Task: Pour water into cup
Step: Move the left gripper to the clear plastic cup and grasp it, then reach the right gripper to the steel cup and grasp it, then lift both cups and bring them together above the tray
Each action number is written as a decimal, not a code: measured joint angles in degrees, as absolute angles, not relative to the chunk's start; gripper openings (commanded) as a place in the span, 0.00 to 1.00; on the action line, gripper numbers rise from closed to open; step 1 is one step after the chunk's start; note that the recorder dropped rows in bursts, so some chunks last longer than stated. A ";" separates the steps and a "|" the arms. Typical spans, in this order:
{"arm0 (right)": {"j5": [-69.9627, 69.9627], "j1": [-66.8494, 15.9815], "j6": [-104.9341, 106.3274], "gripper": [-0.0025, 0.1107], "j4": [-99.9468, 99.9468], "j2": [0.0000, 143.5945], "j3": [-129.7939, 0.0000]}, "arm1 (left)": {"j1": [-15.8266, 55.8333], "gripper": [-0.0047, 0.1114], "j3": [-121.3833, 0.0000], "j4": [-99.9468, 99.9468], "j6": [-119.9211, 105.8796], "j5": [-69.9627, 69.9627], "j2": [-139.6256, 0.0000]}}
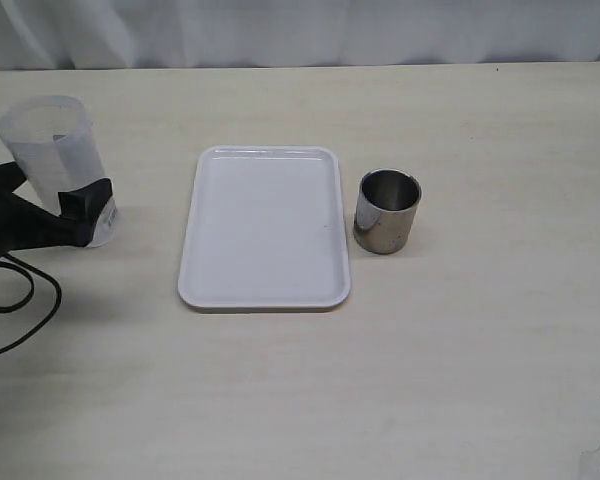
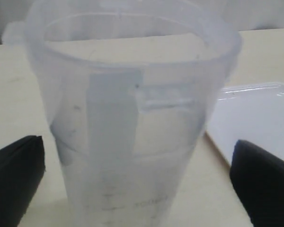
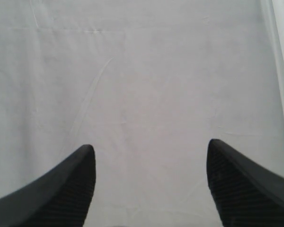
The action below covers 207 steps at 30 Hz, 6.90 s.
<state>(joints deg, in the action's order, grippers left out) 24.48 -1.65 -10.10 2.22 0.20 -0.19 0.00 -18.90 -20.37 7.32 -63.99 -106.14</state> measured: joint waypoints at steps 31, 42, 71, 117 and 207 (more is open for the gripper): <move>23.94 -1.65 -10.10 0.58 2.22 0.20 -0.19 | 0.00 0.94 -24.48 -20.37 7.32 -69.01 -113.61; 23.58 -1.65 -10.10 0.58 2.22 0.20 -0.19 | 0.00 0.94 -25.39 -20.37 7.32 -69.09 -113.61; 23.04 -1.65 -10.10 0.58 2.22 0.20 -0.19 | 0.00 0.93 -27.85 -20.48 7.32 -69.09 -113.70; 53.62 -1.65 -12.06 0.88 30.81 68.07 -8.45 | 0.00 0.04 -27.95 -27.77 8.74 -69.47 -113.70; 69.10 -1.65 -8.15 0.62 47.13 132.06 -45.63 | 0.00 0.04 -27.95 -28.67 8.96 -69.47 -113.70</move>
